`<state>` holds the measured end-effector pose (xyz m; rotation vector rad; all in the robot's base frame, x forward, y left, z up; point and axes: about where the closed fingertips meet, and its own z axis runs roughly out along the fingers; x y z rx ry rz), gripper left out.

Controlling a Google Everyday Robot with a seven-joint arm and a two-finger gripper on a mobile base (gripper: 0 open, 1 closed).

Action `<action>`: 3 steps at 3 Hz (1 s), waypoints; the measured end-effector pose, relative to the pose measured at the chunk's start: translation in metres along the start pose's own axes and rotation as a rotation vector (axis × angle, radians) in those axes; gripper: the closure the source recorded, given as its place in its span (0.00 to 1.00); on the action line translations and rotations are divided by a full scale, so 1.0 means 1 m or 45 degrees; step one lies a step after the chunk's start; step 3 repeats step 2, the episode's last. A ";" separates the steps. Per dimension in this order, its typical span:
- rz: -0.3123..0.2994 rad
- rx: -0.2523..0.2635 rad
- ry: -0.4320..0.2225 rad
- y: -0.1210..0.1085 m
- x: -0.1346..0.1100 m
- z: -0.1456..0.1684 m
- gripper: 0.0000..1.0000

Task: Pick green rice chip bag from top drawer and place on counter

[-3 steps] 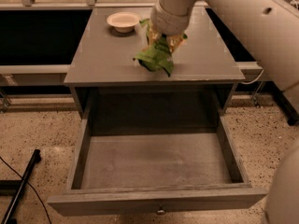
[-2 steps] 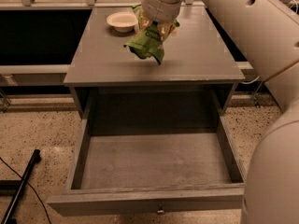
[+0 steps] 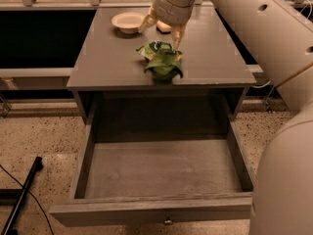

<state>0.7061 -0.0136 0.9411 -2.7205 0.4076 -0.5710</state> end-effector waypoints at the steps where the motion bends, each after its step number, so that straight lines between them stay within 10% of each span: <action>1: 0.000 0.000 0.000 0.000 0.000 0.000 0.00; 3: 0.000 0.000 0.000 0.000 0.000 0.000 0.00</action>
Offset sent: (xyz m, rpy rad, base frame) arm 0.0000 0.0000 0.0000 0.0000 0.0000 0.0000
